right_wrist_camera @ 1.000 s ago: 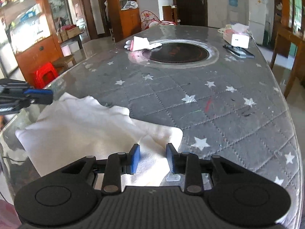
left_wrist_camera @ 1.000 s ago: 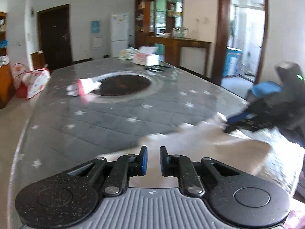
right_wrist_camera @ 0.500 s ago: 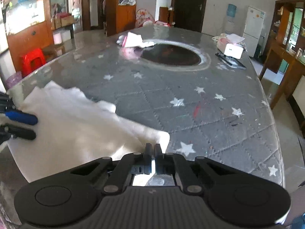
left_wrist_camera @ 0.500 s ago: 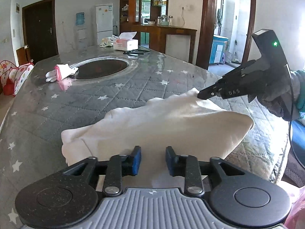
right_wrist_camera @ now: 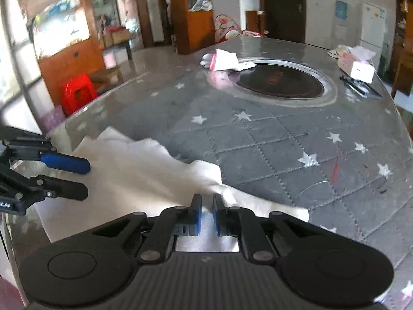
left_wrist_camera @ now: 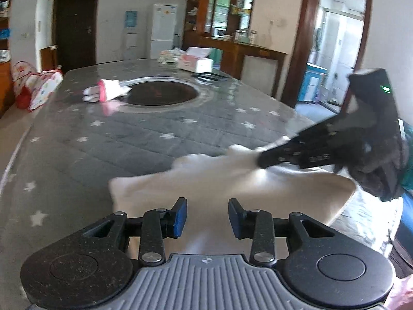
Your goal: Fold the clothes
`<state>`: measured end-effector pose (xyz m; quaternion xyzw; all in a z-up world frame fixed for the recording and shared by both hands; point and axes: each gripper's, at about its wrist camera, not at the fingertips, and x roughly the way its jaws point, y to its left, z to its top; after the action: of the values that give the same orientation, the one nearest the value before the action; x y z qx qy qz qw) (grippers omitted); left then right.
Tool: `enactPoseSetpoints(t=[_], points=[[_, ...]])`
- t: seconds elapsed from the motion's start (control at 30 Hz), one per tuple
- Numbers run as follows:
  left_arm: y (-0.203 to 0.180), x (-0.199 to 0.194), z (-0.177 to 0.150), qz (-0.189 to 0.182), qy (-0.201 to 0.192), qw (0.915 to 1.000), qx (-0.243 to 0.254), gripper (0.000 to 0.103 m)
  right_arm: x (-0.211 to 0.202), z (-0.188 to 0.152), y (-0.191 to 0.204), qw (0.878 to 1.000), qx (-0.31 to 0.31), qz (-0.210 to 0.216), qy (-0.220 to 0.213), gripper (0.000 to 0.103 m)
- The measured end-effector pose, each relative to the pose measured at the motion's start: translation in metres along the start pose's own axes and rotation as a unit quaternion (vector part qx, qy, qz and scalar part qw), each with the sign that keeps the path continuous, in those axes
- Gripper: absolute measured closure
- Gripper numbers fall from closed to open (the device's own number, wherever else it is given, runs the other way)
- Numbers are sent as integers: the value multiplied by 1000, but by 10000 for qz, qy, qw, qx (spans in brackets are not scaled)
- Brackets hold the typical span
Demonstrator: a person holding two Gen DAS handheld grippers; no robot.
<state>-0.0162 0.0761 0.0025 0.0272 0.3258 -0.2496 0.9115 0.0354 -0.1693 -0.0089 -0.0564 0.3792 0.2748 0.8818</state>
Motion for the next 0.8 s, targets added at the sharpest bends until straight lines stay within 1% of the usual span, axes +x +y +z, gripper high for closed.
enactPoseSetpoints(t=[0.13, 0.27, 0.33, 0.43, 0.5, 0.57, 0.67, 0.8], points=[[30, 10, 1, 263, 96, 9990, -360, 65, 0, -1, -1, 10000, -9, -26, 5, 92], [53, 11, 3, 396, 12, 9965, -733, 65, 0, 0, -1, 10000, -18, -59, 10, 91], [56, 10, 5, 585, 12, 9955, -744, 65, -2, 2, 2, 9999, -51, -112, -20, 86], [52, 4, 6, 774, -69, 9943, -731, 65, -8, 7, 12, 9997, -169, -111, -133, 79], [40, -6, 6, 791, -243, 9953, -512, 65, -10, 12, 19, 9995, -257, 7, -177, 79], [24, -15, 5, 668, -376, 9968, -243, 65, -9, 18, 27, 9991, -346, 199, -165, 79], [1, -26, 1, 270, -391, 9988, 86, 65, 2, 27, 39, 9981, -513, 344, -86, 79], [-18, -27, -11, -98, -215, 9993, 275, 65, 21, 34, 52, 9969, -633, 459, 9, 79]])
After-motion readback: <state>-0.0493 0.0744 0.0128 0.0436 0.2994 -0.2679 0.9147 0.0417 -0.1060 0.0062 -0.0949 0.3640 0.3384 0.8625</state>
